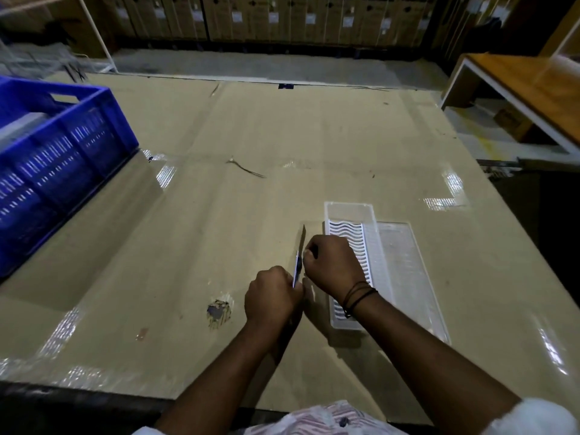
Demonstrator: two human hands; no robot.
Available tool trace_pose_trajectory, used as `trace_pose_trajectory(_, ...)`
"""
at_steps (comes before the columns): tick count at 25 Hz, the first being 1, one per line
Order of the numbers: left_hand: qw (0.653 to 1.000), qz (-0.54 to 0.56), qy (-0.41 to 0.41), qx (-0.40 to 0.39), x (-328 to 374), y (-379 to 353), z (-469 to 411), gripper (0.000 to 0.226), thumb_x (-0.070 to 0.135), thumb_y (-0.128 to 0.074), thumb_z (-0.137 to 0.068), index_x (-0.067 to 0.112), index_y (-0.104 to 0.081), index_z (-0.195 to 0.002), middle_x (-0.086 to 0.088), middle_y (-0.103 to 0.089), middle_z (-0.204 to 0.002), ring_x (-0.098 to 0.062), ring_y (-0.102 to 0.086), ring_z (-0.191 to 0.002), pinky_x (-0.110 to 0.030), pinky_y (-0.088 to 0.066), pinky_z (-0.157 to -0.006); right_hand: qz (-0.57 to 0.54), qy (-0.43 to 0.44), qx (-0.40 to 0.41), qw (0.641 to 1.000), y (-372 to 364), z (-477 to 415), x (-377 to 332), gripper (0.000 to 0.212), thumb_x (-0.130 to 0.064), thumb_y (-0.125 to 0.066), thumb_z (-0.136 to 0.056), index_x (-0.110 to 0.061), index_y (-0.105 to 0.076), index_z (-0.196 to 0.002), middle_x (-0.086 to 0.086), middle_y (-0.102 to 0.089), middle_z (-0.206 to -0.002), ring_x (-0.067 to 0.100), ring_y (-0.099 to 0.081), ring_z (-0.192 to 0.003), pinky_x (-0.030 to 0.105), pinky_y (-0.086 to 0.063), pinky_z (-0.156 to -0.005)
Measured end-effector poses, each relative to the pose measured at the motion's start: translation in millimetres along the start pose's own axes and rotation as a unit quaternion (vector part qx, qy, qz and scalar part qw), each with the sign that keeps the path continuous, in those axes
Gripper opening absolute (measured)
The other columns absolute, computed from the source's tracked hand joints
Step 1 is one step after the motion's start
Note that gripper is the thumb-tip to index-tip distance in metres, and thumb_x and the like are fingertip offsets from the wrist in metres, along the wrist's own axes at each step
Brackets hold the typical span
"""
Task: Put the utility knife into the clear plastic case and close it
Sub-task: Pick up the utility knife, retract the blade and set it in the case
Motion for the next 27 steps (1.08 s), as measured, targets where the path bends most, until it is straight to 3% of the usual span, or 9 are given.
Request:
trace_pose_trajectory(3, 0.992, 0.119, 0.031, -0.011, -9.2, 2.2, -0.8, 0.010, 0.028, -0.072, -0.083, 0.019, -0.078, -0.082, 0.002, -0.074, -0.074, -0.014, -0.067, -0.064, -0.021, -0.043, -0.055, -0.001, 0.005, 0.004, 1.000, -1.9, -2.1, 1.3, 0.021, -0.019, -0.056, -0.084, -0.008, -0.074, -0.081, 0.011, -0.075, -0.082, 0.029, -0.069, -0.082, 0.038, -0.057, -0.072)
trace_pose_trajectory(8, 0.949, 0.314, 0.030, -0.024, -9.7, 4.9, 4.0, 0.009, 0.026, -0.078, -0.086, 0.024, -0.076, -0.077, 0.003, -0.077, -0.067, -0.009, -0.074, -0.061, -0.029, -0.062, -0.063, -0.036, -0.034, 0.056, 0.997, 10.7, -4.7, 3.4, 0.027, -0.028, -0.063, -0.090, -0.006, -0.075, -0.101, 0.013, -0.076, -0.093, 0.029, -0.070, -0.092, 0.036, -0.054, -0.079)
trace_pose_trajectory(10, 0.926, 0.376, 0.015, -0.029, -3.5, 7.8, 8.1, 0.006, 0.024, -0.079, -0.087, 0.020, -0.078, -0.083, 0.001, -0.077, -0.071, -0.010, -0.075, -0.063, -0.032, -0.064, -0.061, -0.047, -0.052, 0.068, 0.995, 20.4, -7.1, 1.5, 0.033, -0.036, -0.064, -0.091, -0.006, -0.077, -0.094, 0.012, -0.077, -0.088, 0.027, -0.071, -0.089, 0.034, -0.054, -0.080)
trace_pose_trajectory(13, 0.899, 0.437, -0.007, -0.039, 9.3, 10.8, 12.8, 0.012, 0.024, -0.079, -0.089, 0.011, -0.078, -0.091, -0.004, -0.076, -0.076, -0.011, -0.075, -0.065, -0.032, -0.062, -0.058, -0.156, -0.094, 0.036, 0.983, 31.8, -8.5, 3.2, 0.042, -0.039, -0.062, -0.093, -0.007, -0.077, -0.071, 0.006, -0.073, -0.064, 0.012, -0.070, -0.063, 0.033, -0.054, -0.064)
trace_pose_trajectory(15, 0.892, 0.448, -0.019, -0.051, 18.0, 11.2, 14.1, 0.016, 0.026, -0.078, -0.090, 0.011, -0.078, -0.097, -0.007, -0.077, -0.083, -0.011, -0.076, -0.068, -0.029, -0.061, -0.057, -0.281, -0.124, 0.005, 0.952, 34.9, -7.2, 6.3, 0.038, -0.032, -0.064, -0.094, -0.007, -0.078, -0.070, -0.002, -0.069, -0.058, 0.003, -0.058, -0.047, 0.025, -0.045, -0.054)
trace_pose_trajectory(18, 0.891, 0.444, -0.063, -0.071, 32.2, 14.0, 15.3, 0.015, 0.027, -0.078, -0.091, 0.022, -0.076, -0.106, -0.004, -0.078, -0.087, -0.017, -0.078, -0.073, -0.034, -0.064, -0.061, -0.349, -0.132, 0.026, 0.927, 45.4, -10.7, 18.8, 0.036, -0.030, -0.066, -0.092, -0.004, -0.077, -0.069, 0.004, -0.065, -0.061, 0.013, -0.051, -0.053, 0.029, -0.041, -0.054)
trace_pose_trajectory(23, 0.917, 0.324, -0.182, -0.145, 53.0, 14.9, 26.9, 0.078, 0.038, -0.089, -0.078, 0.041, -0.051, -0.145, 0.006, -0.075, -0.111, -0.015, -0.077, -0.078, -0.033, -0.066, -0.072, -0.379, -0.160, 0.094, 0.906, 65.9, -20.2, 48.0, 0.033, -0.030, -0.067, -0.092, -0.004, -0.078, -0.075, 0.008, -0.066, -0.065, 0.016, -0.053, -0.056, 0.030, -0.042, -0.055)
trace_pose_trajectory(27, 0.916, 0.280, -0.249, -0.144, 67.4, 17.1, 36.0, 0.094, 0.024, -0.092, -0.075, 0.047, -0.042, -0.151, 0.011, -0.069, -0.109, -0.008, -0.072, -0.075, -0.021, -0.061, -0.070, -0.386, -0.162, 0.111, 0.901, 72.1, -21.3, 58.8, 0.028, -0.027, -0.066, -0.093, -0.004, -0.079, -0.083, 0.007, -0.070, -0.069, 0.015, -0.055, -0.059, 0.025, -0.042, -0.052)
Point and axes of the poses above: each hand's wrist, its own z-axis away from the middle knuckle, its own y-axis out of the back of the hand, x = y × z, the point moved 6 cm from there along -z, towards the middle knuckle
